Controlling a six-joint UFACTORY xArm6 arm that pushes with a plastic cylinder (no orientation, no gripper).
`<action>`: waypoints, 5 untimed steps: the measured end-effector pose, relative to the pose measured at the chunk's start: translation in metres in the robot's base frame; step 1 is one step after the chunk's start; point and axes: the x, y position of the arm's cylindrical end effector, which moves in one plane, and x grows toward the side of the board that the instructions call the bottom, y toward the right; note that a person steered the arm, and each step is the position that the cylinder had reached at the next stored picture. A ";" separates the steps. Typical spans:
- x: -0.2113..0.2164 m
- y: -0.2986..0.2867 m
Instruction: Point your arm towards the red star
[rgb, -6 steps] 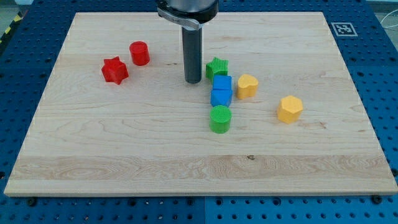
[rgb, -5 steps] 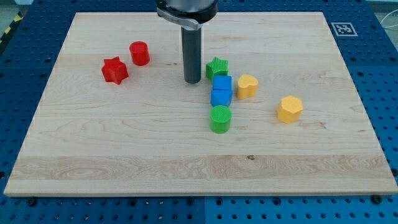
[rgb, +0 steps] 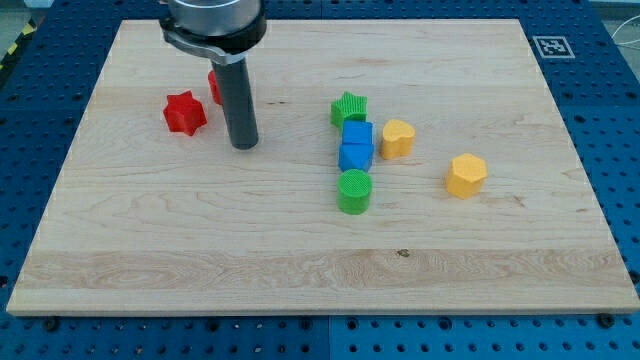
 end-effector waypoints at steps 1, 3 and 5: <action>0.005 -0.012; 0.019 -0.037; 0.019 -0.052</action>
